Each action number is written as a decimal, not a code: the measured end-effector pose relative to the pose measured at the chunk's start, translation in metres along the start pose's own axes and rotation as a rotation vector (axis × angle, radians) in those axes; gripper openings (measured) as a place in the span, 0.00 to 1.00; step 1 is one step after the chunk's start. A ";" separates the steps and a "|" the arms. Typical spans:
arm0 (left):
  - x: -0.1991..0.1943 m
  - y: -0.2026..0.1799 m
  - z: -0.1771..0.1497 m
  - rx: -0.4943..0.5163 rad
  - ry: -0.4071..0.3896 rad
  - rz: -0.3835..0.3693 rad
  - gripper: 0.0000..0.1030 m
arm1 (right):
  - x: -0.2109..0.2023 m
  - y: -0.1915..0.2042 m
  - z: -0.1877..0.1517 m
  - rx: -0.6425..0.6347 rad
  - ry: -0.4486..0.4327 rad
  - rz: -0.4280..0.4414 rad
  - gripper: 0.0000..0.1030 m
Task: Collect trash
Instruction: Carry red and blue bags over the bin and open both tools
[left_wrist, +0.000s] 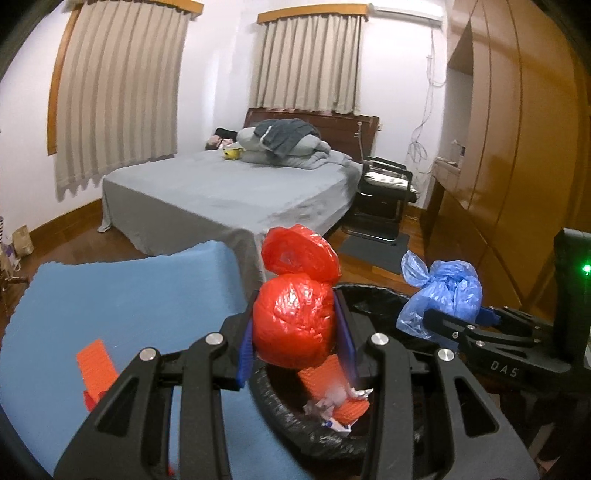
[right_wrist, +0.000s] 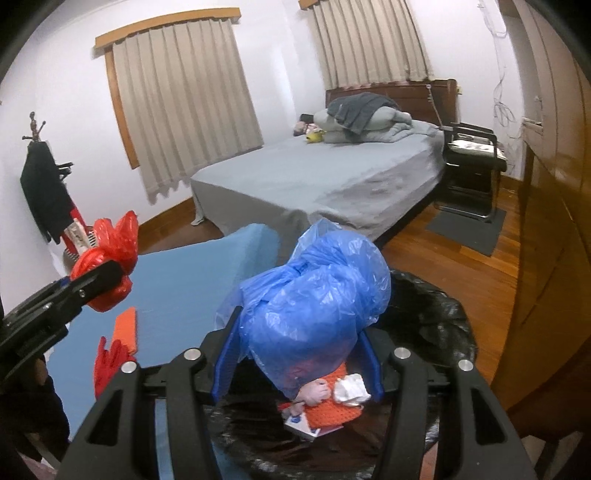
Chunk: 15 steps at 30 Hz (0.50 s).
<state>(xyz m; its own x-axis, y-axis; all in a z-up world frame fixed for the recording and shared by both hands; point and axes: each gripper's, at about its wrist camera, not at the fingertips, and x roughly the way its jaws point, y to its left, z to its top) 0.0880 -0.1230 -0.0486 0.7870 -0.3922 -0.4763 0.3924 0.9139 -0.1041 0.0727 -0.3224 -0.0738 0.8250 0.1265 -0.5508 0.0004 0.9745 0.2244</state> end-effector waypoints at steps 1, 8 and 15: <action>0.003 -0.003 0.000 0.003 0.001 -0.007 0.35 | 0.001 -0.004 -0.001 0.003 0.001 -0.006 0.55; 0.031 -0.015 -0.003 0.003 0.042 -0.064 0.35 | 0.012 -0.026 -0.007 0.026 0.023 -0.036 0.55; 0.069 -0.023 -0.010 0.001 0.106 -0.104 0.35 | 0.024 -0.041 -0.015 0.045 0.053 -0.067 0.56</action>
<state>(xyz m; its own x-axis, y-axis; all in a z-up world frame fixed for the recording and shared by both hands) 0.1288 -0.1704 -0.0875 0.6876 -0.4713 -0.5524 0.4696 0.8688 -0.1567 0.0842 -0.3561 -0.1081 0.7912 0.0723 -0.6072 0.0810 0.9718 0.2213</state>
